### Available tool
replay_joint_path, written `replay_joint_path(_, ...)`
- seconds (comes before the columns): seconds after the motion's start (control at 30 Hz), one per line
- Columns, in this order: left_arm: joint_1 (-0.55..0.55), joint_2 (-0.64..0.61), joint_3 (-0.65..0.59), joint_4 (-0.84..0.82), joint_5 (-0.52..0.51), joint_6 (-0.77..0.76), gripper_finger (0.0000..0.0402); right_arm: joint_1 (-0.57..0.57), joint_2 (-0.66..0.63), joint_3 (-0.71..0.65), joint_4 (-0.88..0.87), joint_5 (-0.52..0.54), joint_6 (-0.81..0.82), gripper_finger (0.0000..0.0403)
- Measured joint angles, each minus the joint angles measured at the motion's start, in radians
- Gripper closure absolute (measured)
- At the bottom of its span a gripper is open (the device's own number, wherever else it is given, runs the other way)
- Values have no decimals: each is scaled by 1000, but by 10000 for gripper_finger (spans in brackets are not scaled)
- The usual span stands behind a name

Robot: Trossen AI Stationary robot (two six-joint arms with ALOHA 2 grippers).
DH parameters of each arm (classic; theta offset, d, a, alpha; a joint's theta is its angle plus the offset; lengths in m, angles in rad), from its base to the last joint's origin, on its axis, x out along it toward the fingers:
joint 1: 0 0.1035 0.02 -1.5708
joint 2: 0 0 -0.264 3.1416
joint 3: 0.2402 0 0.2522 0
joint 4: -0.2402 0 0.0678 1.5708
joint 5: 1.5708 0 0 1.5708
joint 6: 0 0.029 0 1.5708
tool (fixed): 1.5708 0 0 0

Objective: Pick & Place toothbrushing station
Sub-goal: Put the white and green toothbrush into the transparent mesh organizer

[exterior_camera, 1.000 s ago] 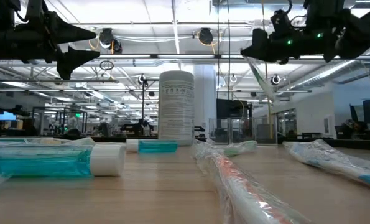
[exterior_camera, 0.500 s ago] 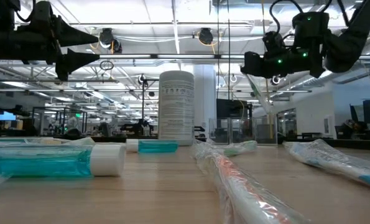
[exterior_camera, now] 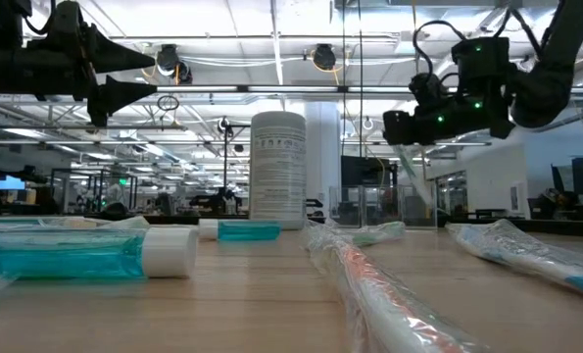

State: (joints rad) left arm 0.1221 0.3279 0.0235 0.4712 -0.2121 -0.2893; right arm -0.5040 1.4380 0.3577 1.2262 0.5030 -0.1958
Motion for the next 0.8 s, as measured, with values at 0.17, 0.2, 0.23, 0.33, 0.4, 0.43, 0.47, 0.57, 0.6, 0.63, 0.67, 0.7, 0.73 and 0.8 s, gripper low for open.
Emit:
replay_joint_path(0.17,0,0,0,-32,1,-12,131,37,-51,-52,-2,50,-32,372)
replay_joint_path(0.2,0,0,0,-35,1,-24,131,43,-61,-64,-3,50,-33,371)
replay_joint_path(0.23,0,0,0,-35,1,-38,131,49,-68,-75,-2,50,-27,369)
replay_joint_path(0.33,0,0,0,-35,2,-62,131,66,-86,-112,-6,54,-7,359)
replay_joint_path(0.4,0,0,0,-32,1,-63,131,76,-97,-131,-3,54,-2,347)
replay_joint_path(0.43,0,0,0,-31,1,-65,131,81,-104,-141,-3,55,-2,340)
replay_joint_path(0.47,0,0,0,-31,1,-73,131,88,-109,-150,-3,68,-1,333)
replay_joint_path(0.57,0,0,0,-31,2,-106,131,122,-124,-171,-7,155,-2,307)
replay_joint_path(0.6,0,0,0,-32,2,-117,131,135,-131,-173,-8,193,-5,298)
replay_joint_path(0.63,0,0,0,-32,2,-128,131,151,-141,-174,-7,228,-8,289)
replay_joint_path(0.67,0,0,0,-32,4,-139,131,168,-153,-174,-5,254,-11,281)
replay_joint_path(0.7,0,0,0,-32,13,-149,131,186,-168,-175,-6,259,-12,274)
replay_joint_path(0.73,0,0,0,-32,29,-158,131,206,-185,-175,-5,254,-11,266)
replay_joint_path(0.8,0,0,0,-28,69,-171,131,246,-217,-175,-5,227,-16,255)
